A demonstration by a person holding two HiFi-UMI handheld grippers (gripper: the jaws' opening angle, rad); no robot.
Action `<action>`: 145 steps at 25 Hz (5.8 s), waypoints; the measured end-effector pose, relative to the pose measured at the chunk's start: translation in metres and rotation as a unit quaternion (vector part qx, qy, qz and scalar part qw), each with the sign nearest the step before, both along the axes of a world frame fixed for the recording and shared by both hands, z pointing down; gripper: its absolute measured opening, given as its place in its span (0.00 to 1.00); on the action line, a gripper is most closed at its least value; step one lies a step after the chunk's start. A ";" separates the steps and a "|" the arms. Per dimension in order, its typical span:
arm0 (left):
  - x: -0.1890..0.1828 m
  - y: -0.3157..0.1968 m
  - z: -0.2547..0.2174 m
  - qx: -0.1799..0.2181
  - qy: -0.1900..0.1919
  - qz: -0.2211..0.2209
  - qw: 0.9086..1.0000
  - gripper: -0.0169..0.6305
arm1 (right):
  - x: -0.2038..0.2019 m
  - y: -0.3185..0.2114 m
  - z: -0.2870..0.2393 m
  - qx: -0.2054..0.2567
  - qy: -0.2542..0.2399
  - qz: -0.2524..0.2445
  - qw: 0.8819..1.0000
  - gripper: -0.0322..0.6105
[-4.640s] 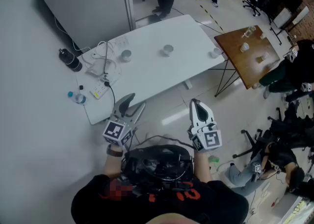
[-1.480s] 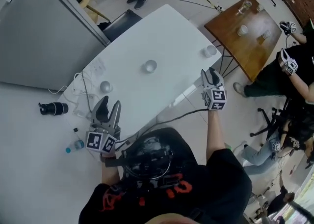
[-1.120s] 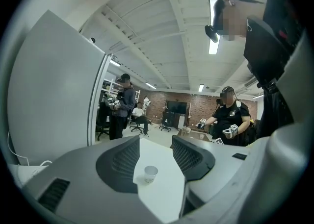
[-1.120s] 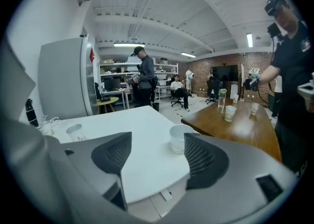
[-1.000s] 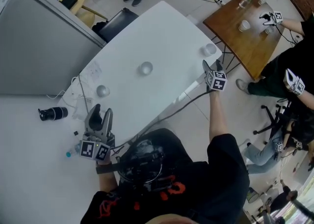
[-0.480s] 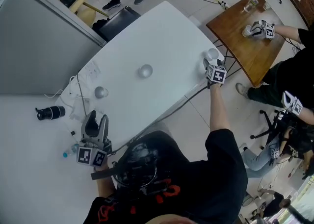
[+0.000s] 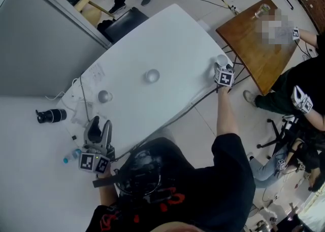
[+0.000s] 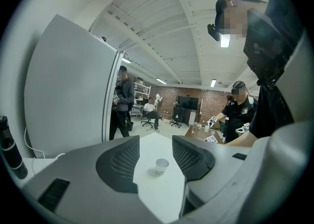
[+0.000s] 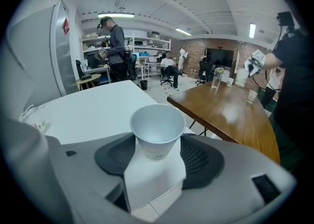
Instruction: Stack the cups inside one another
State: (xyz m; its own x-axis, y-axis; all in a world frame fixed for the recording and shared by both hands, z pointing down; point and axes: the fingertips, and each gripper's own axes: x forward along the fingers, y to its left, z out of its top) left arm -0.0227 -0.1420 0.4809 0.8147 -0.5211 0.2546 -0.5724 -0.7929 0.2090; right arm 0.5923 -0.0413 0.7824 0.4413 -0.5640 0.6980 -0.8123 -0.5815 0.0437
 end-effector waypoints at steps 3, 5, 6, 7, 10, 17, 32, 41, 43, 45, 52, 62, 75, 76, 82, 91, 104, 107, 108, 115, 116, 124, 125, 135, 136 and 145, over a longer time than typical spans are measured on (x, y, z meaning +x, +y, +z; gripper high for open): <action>-0.002 -0.005 0.001 0.000 0.003 0.003 1.000 0.36 | -0.004 0.004 0.000 0.010 -0.005 0.006 1.000 0.50; -0.001 -0.005 0.001 0.000 0.005 0.007 1.000 0.36 | -0.008 0.012 0.007 0.013 -0.016 0.011 1.000 0.50; 0.000 -0.005 0.001 0.000 0.006 0.009 1.000 0.36 | -0.011 0.015 0.007 0.020 -0.018 0.011 1.000 0.50; 0.000 -0.005 0.001 -0.001 0.007 0.011 1.000 0.36 | -0.015 0.017 0.004 0.028 -0.018 0.011 0.999 0.50; 0.001 -0.004 0.000 0.001 0.014 0.016 1.000 0.36 | -0.030 0.020 -0.010 0.055 -0.018 0.002 0.998 0.50; -0.003 -0.001 -0.005 0.006 0.030 0.023 0.999 0.36 | -0.108 0.022 -0.048 0.075 0.026 -0.118 0.990 0.50; -0.023 0.019 -0.019 0.022 0.047 0.028 0.998 0.36 | -0.259 -0.020 -0.157 0.147 0.105 -0.273 0.945 0.50; -0.058 0.026 -0.018 0.039 0.048 -0.007 0.998 0.36 | -0.336 -0.049 -0.159 0.166 0.078 -0.339 0.923 0.47; -0.064 0.027 -0.018 0.039 0.051 -0.015 0.998 0.36 | -0.349 -0.057 -0.159 0.166 0.076 -0.351 0.918 0.46; -0.071 0.027 -0.016 0.039 0.054 -0.023 0.998 0.36 | -0.359 -0.066 -0.158 0.164 0.074 -0.362 0.915 0.46; -0.096 0.022 -0.011 0.046 0.065 -0.061 0.995 0.36 | -0.380 -0.095 -0.150 0.156 0.069 -0.384 0.908 0.45; -0.120 0.018 -0.010 0.053 0.072 -0.093 0.992 0.36 | -0.377 -0.137 -0.112 0.117 0.060 -0.387 0.912 0.46; -0.127 0.014 -0.013 0.056 0.065 -0.112 0.990 0.36 | -0.368 -0.154 -0.069 0.075 0.028 -0.400 0.913 0.48; -0.127 0.014 -0.013 0.057 0.065 -0.113 0.990 0.36 | -0.369 -0.155 -0.067 0.073 0.028 -0.405 0.911 0.48; -0.128 0.011 -0.013 0.057 0.069 -0.122 0.988 0.35 | -0.370 -0.161 -0.056 0.055 0.026 -0.415 0.908 0.49; -0.126 0.009 -0.015 0.056 0.068 -0.129 0.988 0.34 | -0.376 -0.161 -0.051 0.052 -0.003 -0.421 0.906 0.54; -0.119 0.012 -0.015 0.062 0.071 -0.134 0.986 0.34 | -0.389 -0.145 -0.085 0.098 -0.009 -0.432 0.896 0.56; -0.120 0.013 -0.020 0.067 0.081 -0.139 0.985 0.34 | -0.403 -0.139 -0.103 0.113 -0.003 -0.444 0.889 0.56; -0.121 0.014 -0.022 0.070 0.084 -0.142 0.984 0.34 | -0.408 -0.138 -0.109 0.119 0.000 -0.449 0.886 0.56; -0.125 0.019 -0.024 0.071 0.093 -0.152 0.981 0.34 | -0.448 -0.125 -0.152 0.166 0.003 -0.481 0.861 0.56; -0.124 0.019 -0.024 0.069 0.096 -0.153 0.981 0.34 | -0.454 -0.122 -0.158 0.170 0.002 -0.486 0.857 0.56; -0.122 0.018 -0.022 0.064 0.085 -0.158 0.982 0.34 | -0.503 -0.089 -0.177 0.182 -0.009 -0.534 0.826 0.56; -0.122 0.017 -0.022 0.063 0.085 -0.159 0.982 0.34 | -0.509 -0.088 -0.176 0.183 -0.013 -0.537 0.824 0.56; -0.143 0.024 -0.013 0.042 0.073 -0.171 0.982 0.34 | -0.570 -0.106 -0.136 0.165 -0.034 -0.566 0.807 0.62; -0.147 0.026 -0.012 0.041 0.072 -0.173 0.981 0.34 | -0.576 -0.111 -0.131 0.159 -0.033 -0.571 0.805 0.62; -0.181 0.035 -0.015 0.046 0.073 -0.207 0.974 0.34 | -0.616 -0.161 -0.091 0.131 -0.056 -0.586 0.798 0.62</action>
State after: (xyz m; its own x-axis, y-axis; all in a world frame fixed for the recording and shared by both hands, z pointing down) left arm -0.2036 -0.1066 0.4661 0.5533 -0.8283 0.0878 -0.8168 -0.5189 0.2520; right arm -0.0238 -0.2021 0.6914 -0.5535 -0.6761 0.4863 -0.7948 0.6032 -0.0661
